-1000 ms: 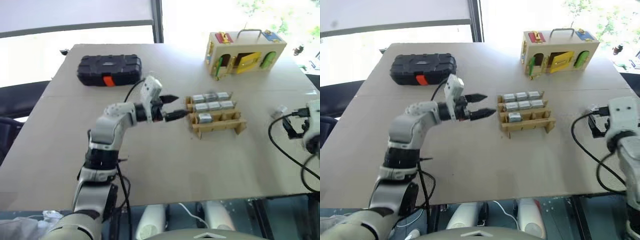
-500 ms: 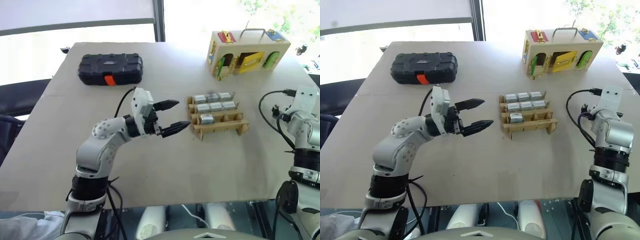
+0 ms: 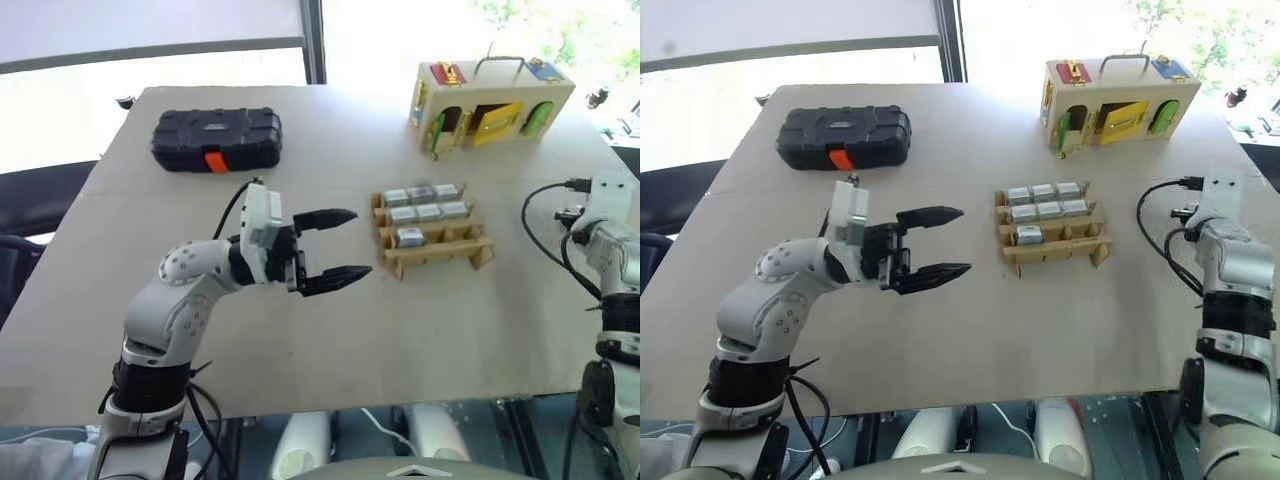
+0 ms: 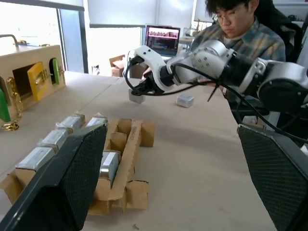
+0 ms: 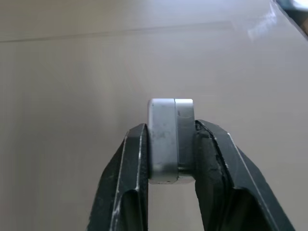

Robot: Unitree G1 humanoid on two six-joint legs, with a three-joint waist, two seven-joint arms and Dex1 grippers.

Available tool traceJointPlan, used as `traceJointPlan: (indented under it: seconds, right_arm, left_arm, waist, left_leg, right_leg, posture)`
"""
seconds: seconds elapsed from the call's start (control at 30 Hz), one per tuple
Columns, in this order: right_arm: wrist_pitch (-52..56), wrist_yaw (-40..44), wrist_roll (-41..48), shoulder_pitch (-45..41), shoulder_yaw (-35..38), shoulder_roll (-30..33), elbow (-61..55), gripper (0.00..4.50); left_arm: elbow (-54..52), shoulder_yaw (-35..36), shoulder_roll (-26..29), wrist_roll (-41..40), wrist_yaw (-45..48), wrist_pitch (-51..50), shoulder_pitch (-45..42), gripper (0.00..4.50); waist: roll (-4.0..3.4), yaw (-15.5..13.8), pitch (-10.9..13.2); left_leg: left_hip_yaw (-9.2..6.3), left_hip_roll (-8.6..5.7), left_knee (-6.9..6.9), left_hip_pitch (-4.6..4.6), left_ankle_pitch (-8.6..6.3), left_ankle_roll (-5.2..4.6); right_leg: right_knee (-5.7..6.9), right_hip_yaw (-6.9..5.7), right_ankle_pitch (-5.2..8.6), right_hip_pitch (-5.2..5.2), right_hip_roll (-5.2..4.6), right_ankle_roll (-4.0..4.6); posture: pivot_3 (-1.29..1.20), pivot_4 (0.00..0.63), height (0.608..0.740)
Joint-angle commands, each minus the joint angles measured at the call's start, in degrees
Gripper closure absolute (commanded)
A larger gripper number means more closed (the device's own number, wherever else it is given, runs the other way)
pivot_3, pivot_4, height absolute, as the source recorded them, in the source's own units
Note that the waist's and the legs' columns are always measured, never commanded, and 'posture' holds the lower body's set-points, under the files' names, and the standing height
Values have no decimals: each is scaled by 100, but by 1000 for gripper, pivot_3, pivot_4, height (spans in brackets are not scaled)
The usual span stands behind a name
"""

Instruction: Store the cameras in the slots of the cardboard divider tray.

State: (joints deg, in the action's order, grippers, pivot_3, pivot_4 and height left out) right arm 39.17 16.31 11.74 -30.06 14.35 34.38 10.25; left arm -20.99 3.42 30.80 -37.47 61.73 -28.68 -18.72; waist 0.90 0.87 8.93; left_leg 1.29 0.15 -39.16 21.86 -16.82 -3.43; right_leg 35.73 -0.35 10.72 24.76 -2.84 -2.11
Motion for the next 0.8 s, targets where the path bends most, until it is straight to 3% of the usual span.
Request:
traceJointPlan:
  seconds: [0.03, 0.23, 0.4, 0.8]
  right_arm:
    - [-914, 1937, 788, -61, -331, 237, -1149, 3773]
    - [-2704, 3850, 264, -245, -1539, 653, -823, 3773]
    - [-3476, 4943, 191, -467, -1961, 761, -143, 3773]
    - [-4378, 5516, -338, -746, -2305, 647, 931, 3773]
  left_arm:
    - [-278, 34, -20, -144, -189, 23, 155, 0]
    - [-283, 87, 62, -64, -359, 156, 389, 0]
    - [-518, 261, 240, -213, -500, 84, 648, 0]
    - [-1085, 411, 373, -437, -965, -10, 1159, 0]
  waist:
    - [-6, 79, 5]
    - [-4, 10, 5]
    - [-2, -44, 6]
    - [-2, -48, 7]
  left_leg:
    - [8, 4, 0, -5, -2, -3]
    - [-3, 9, -4, -12, -3, -5]
    - [0, 8, -9, -8, -2, -3]
    - [0, 7, -7, -10, 11, 23]
  right_leg:
    - [0, 10, -1, 0, 6, -1]
    - [5, -4, 1, -6, 8, 2]
    - [3, -3, 0, -6, 4, 3]
    - [-2, -8, 4, -8, -9, 12]
  posture:
    - [0, 150, 740]
    - [0, 150, 740]
    - [0, 150, 740]
    - [0, 150, 740]
